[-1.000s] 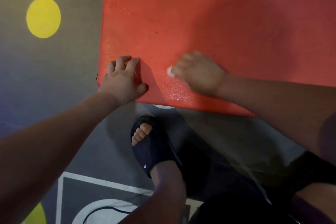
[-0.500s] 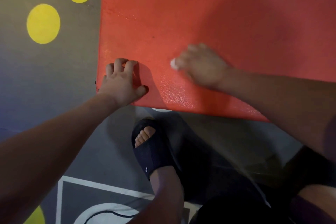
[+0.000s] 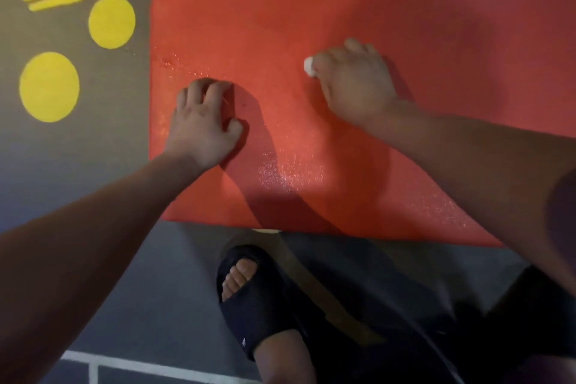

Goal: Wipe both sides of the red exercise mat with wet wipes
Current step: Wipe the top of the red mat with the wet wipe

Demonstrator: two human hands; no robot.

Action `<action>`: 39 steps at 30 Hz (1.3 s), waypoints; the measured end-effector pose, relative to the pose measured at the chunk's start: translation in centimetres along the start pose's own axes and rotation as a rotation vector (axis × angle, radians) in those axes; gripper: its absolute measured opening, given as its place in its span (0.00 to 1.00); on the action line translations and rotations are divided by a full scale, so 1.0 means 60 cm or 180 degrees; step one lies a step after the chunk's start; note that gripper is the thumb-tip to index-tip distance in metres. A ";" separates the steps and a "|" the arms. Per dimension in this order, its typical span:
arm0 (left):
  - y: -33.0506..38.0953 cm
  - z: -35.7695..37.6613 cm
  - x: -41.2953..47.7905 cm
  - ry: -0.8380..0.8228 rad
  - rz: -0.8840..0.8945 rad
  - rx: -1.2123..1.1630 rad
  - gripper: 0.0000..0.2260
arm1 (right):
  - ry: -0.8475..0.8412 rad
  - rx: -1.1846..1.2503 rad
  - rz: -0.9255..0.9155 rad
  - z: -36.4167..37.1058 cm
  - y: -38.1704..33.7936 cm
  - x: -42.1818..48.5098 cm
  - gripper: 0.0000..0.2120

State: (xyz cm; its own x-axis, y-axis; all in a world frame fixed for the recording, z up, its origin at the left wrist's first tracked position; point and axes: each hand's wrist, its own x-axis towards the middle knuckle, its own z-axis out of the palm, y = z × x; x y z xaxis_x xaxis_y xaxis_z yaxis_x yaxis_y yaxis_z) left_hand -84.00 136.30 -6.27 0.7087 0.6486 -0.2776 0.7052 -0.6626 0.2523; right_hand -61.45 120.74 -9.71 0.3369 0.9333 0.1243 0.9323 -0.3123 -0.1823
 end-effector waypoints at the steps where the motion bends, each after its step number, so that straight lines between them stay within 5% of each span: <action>1: -0.001 0.000 0.007 -0.0008 -0.0014 0.0000 0.31 | 0.0105 -0.0049 0.0385 0.001 -0.003 0.012 0.08; 3: -0.004 0.001 0.016 -0.0053 -0.0075 0.0005 0.33 | 0.0031 -0.0059 0.0636 0.006 -0.026 0.010 0.10; 8: -0.006 0.011 0.019 -0.0067 -0.0115 0.0089 0.34 | -0.0561 0.0555 -0.1269 0.008 -0.082 -0.071 0.11; 10: -0.007 0.015 0.018 -0.0050 -0.0091 0.0146 0.34 | -0.0626 0.0335 -0.1534 0.003 -0.056 -0.051 0.10; 16: -0.011 0.011 0.023 -0.0068 -0.0043 0.0305 0.33 | 0.0029 0.0038 0.0357 0.007 -0.014 0.045 0.10; 22: -0.015 0.010 0.013 -0.0044 -0.0046 0.0277 0.34 | -0.0658 0.0729 -0.1207 0.019 -0.081 -0.046 0.12; 24: -0.015 0.009 0.014 -0.0092 -0.0062 0.0250 0.34 | -0.0565 0.0539 -0.1312 0.013 -0.061 -0.045 0.10; 31: -0.008 0.003 0.022 -0.0203 -0.0104 0.0297 0.32 | 0.0068 0.0033 0.0850 0.010 -0.031 0.017 0.09; 36: 0.003 0.000 0.035 -0.0197 -0.0212 0.0339 0.29 | -0.0564 0.0494 -0.1223 0.020 -0.081 -0.045 0.14; 39: 0.001 -0.002 0.041 -0.0146 -0.0213 0.0241 0.28 | -0.0368 0.0118 -0.1036 0.015 -0.041 -0.001 0.10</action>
State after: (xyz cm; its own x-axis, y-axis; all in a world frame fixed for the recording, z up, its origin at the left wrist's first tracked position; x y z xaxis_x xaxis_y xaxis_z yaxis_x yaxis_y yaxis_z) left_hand -82.20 137.87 -6.83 0.6571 0.6757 -0.3340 0.7462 -0.6458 0.1615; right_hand -63.88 121.59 -10.12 0.0036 0.9975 0.0710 0.9824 0.0097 -0.1867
